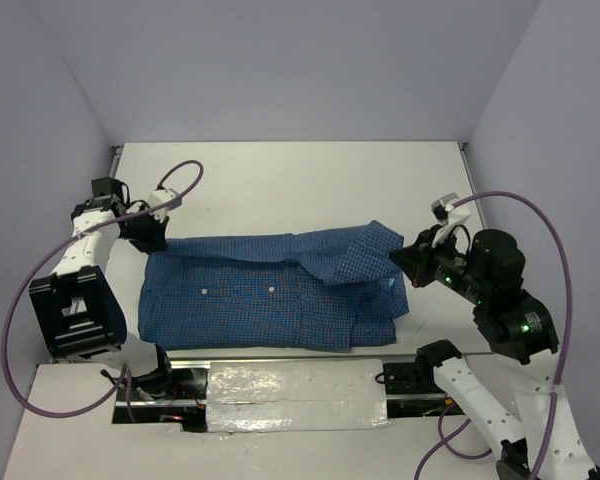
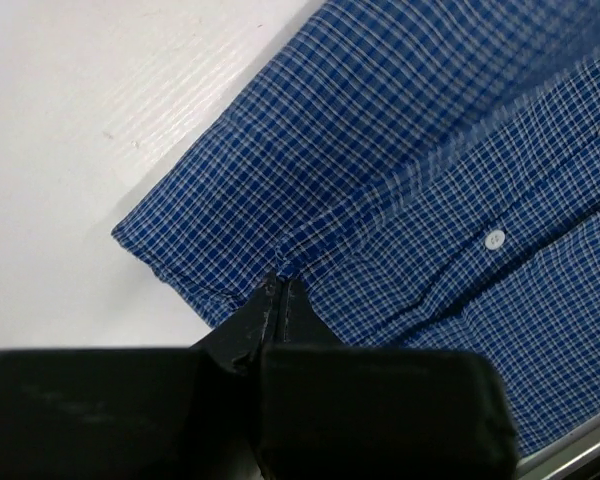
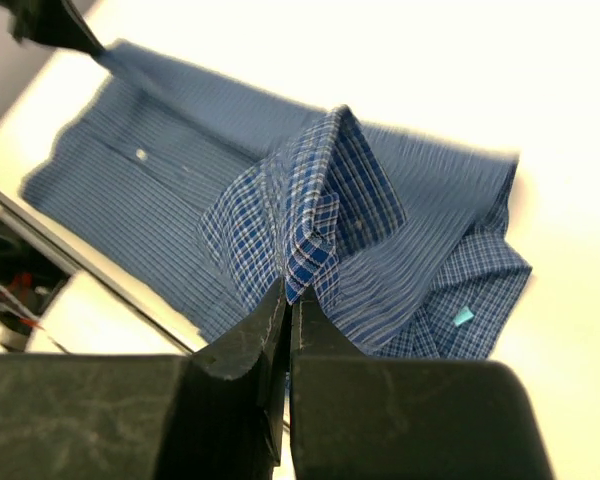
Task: Fold and stack the long sleeve shirts
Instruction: Fold the shirt
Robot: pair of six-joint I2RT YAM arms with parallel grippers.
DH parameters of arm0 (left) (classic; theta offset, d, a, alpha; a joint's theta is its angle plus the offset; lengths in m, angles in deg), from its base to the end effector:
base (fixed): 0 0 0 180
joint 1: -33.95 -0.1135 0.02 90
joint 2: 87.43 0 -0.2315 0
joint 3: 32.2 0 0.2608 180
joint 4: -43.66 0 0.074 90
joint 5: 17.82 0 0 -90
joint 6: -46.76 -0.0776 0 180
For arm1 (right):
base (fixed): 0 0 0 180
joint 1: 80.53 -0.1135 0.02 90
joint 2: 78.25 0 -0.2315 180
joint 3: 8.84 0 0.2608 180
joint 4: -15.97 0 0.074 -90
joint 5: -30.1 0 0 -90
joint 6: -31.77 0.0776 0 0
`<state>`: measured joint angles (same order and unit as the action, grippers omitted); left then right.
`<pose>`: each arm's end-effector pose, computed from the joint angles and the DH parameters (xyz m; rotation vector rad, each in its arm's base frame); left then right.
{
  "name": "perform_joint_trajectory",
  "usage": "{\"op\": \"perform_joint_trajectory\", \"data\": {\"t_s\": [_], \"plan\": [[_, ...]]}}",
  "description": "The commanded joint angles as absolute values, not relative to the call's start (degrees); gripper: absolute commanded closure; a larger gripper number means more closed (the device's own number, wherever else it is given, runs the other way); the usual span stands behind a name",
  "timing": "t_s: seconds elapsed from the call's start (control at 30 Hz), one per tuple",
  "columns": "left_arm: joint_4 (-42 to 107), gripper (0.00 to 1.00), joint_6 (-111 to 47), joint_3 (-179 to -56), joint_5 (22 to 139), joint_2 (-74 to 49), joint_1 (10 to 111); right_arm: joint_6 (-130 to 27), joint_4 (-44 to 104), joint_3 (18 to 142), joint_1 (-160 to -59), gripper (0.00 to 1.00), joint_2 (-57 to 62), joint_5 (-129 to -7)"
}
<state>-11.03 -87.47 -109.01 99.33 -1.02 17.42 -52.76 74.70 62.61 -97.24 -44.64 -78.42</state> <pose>0.3214 0.0584 0.1722 0.7359 2.4066 -0.2334 0.1567 0.0728 0.3490 -0.4079 1.9149 0.5690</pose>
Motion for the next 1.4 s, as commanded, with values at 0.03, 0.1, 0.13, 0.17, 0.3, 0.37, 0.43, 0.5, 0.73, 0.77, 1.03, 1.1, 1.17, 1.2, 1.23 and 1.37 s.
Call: {"op": "perform_joint_trajectory", "data": {"t_s": [0.03, 0.1, 0.13, 0.17, 0.3, 0.37, 0.43, 0.5, 0.73, 0.77, 1.03, 1.1, 1.17, 1.2, 1.23, 1.37], "plan": [[-15.6, 1.0, -93.77, -111.24, 103.55, -6.3, 15.67, -51.12, 83.74, 72.31, -96.97, 1.0, -41.87, -77.74], [-16.39, 1.0, -96.39, -109.84, 103.47, -8.23, 15.67, -49.97, 88.39, 73.89, -97.06, 1.0, -40.28, -79.67], [-17.09, 1.0, -97.37, -108.45, 103.29, -8.94, 15.67, -49.62, 89.81, 74.07, -96.97, 1.0, -40.02, -80.72], [-17.19, 1.0, -98.08, -107.74, 102.94, -9.47, 15.67, -49.18, 90.95, 74.25, -97.06, 1.0, -39.93, -81.6], [-18.24, 1.0, -100.45, -105.01, 101.01, -10.18, 15.67, -49.53, 93.61, 72.59, -96.97, 1.0, -41.42, -83.19], [-18.24, 1.0, -100.72, -102.81, 100.74, -10.26, 15.67, -49.62, 92.03, 70.74, -97.06, 1.0, -42.47, -83.89], [-17.55, 1.0, -101.25, -101.23, 100.31, -10.79, 15.67, -48.83, 87.82, 67.32, -97.06, 1.0, -42.74, -86.86], [-16.14, 1.0, -101.33, -99.21, 98.99, -10.88, 15.5, -47.43, 82.65, 62.94, -97.06, 1.0, -42.92, -89.77], [-12.89, 0.79, -109.86, -94.55, 92.84, -10.97, 15.5, -48.03, 72.08, 54.83, -97.06, 1.0, -41.07, -91.01], [-11.84, 0.77, -110.29, -94.37, 90.31, -10.97, 15.32, -48.38, 69.89, 53.87, -97.06, 1.0, -40.46, -90.84], [-15.41, 0.01, -115.03, -104.63, 91.06, -8.77, 13.12, -52.78, 57.67, 53.06, -97.14, 1.0, -32.4, -88.55], [-14.3, 0.01, -114.0, -105.7, 91.25, -8.86, 13.21, -53.83, 54.59, 53.94, -97.06, 1.0, -30.01, -89.43], [-13.5, 0.01, -109.98, -108.42, 93.0, -8.77, 14.52, -56.2, 51.18, 54.99, -97.06, 1.0, -26.58, -89.96], [-13.76, 0.01, -107.86, -110.0, 94.23, -8.33, 15.83, -56.99, 49.85, 55.17, -96.97, 1.0, -25.44, -89.44], [-14.2, 0.02, -102.01, -113.49, 96.07, -7.98, 17.67, -58.74, 48.18, 55.35, -96.97, 1.0, -23.34, -89.17], [-13.94, 0.06, -85.9, -122.22, 102.11, -4.65, 34.07, -63.32, 38.09, 54.3, -96.44, 1.0, -17.35, -89.69]]}}
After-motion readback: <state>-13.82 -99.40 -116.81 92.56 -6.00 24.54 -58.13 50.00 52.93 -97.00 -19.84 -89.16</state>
